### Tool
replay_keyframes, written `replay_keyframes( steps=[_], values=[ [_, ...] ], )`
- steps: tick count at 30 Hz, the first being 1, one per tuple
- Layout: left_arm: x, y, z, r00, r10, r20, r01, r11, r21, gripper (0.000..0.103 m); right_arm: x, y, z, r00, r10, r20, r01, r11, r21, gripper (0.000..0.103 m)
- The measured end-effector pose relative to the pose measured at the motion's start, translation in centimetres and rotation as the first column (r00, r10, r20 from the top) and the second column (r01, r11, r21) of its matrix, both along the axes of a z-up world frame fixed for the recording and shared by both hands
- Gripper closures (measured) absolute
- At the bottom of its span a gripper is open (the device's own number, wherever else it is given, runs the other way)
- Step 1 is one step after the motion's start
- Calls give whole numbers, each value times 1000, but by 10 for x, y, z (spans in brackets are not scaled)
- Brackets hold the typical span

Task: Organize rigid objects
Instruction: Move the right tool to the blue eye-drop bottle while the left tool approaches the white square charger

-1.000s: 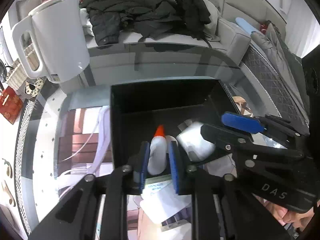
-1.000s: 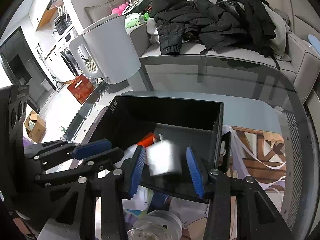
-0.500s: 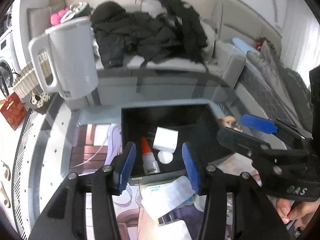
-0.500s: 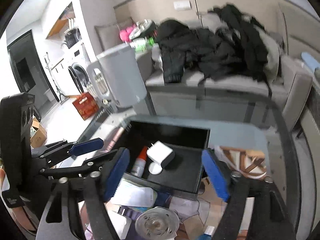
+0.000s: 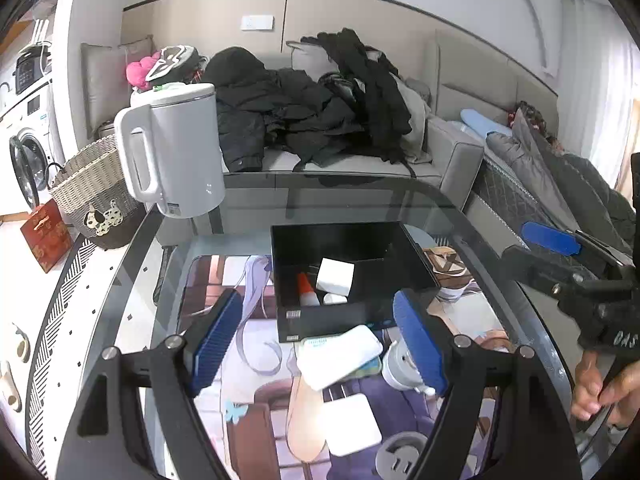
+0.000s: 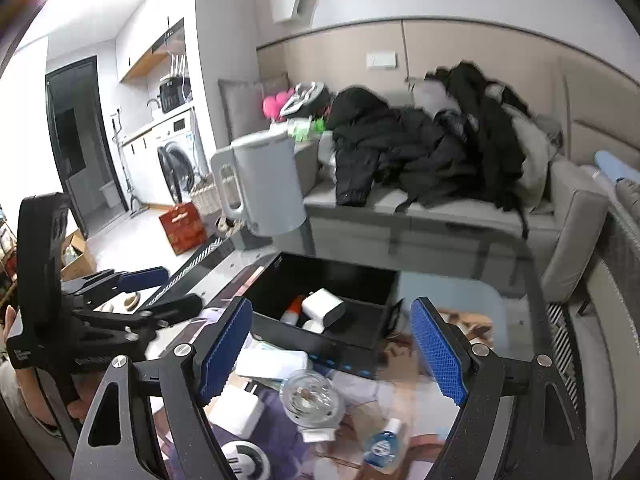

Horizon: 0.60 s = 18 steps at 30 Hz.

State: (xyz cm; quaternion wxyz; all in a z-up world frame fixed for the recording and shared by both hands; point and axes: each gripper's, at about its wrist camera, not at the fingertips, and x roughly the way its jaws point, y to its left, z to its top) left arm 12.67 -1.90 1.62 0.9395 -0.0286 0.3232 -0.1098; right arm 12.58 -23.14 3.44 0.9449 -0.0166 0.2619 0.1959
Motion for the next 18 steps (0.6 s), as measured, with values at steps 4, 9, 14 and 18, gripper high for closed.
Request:
replay_keyframes(
  steps=[4, 9, 14, 18],
  values=[
    [-23, -1, 7, 994, 16, 112, -22, 998, 52, 24, -24, -16, 1, 998, -21, 62, 21, 1000, 1, 20],
    [-41, 2, 5, 984, 8, 180, -21, 997, 68, 24, -38, -29, -10, 998, -33, 57, 34, 999, -16, 18],
    [-43, 2, -12, 995, -17, 96, 12, 999, 53, 24, -39, -42, -29, 998, -70, 5, 70, 997, -17, 18],
    [-50, -1, -22, 996, -8, 87, 1, 997, 71, 24, -45, -47, -38, 993, -119, 24, 119, 992, -30, 18]
  ],
)
